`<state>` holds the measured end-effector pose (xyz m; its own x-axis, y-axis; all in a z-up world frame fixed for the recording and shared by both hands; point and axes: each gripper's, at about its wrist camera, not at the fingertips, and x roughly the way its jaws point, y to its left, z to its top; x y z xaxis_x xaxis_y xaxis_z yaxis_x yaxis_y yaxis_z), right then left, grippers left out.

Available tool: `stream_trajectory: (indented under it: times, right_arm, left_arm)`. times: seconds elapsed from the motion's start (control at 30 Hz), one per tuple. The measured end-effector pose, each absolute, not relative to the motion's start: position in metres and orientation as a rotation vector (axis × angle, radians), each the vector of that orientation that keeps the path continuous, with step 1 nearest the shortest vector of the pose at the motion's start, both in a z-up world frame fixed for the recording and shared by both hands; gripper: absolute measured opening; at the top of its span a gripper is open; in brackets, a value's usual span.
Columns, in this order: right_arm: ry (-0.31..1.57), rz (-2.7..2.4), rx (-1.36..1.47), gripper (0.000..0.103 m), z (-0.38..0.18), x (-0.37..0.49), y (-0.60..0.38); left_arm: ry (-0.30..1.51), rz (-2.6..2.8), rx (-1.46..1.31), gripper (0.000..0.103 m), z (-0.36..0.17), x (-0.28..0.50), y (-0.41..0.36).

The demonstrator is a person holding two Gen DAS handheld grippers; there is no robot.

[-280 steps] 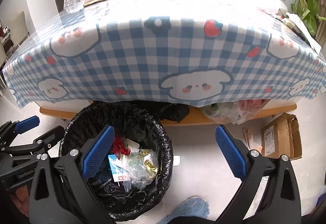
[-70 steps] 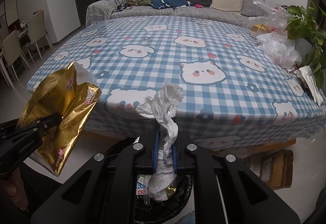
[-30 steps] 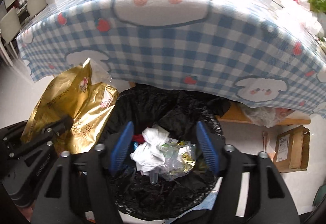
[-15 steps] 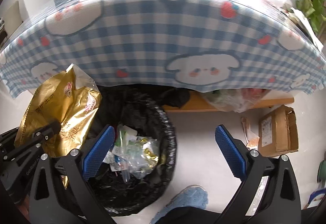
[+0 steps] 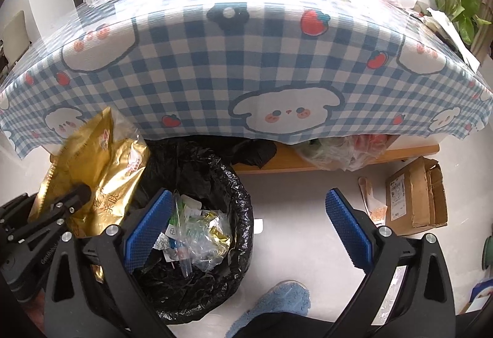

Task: Collect trash

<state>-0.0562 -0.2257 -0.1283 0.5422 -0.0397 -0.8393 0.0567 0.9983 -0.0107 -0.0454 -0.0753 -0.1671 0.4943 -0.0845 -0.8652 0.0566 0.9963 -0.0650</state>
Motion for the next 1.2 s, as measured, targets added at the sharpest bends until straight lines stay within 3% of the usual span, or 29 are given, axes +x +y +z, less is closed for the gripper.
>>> stream_trajectory:
  times: [0.07, 0.13, 0.47, 0.83, 1.2]
  right_arm:
    - [0.990, -0.056, 0.027, 0.095, -0.124, -0.058, -0.225]
    - [0.978, -0.047, 0.032, 0.095, -0.116, -0.060, -0.223]
    - [0.893, 0.011, 0.033, 0.095, -0.066, -0.074, -0.202]
    - [0.788, 0.050, 0.015, 0.095, -0.009, -0.101, -0.179]
    - [0.775, 0.050, 0.002, 0.095, 0.000, -0.110, -0.179]
  left_arm:
    - [1.039, -0.071, -0.032, 0.051, -0.160, -0.048, -0.070]
    - [1.024, -0.063, -0.026, 0.062, -0.152, -0.052, -0.066]
    - [0.900, -0.034, -0.039, 0.096, -0.089, -0.076, -0.033]
    - [0.837, -0.047, -0.072, 0.097, -0.031, -0.094, -0.009]
    - [0.835, -0.054, -0.050, 0.097, -0.023, -0.101, -0.011]
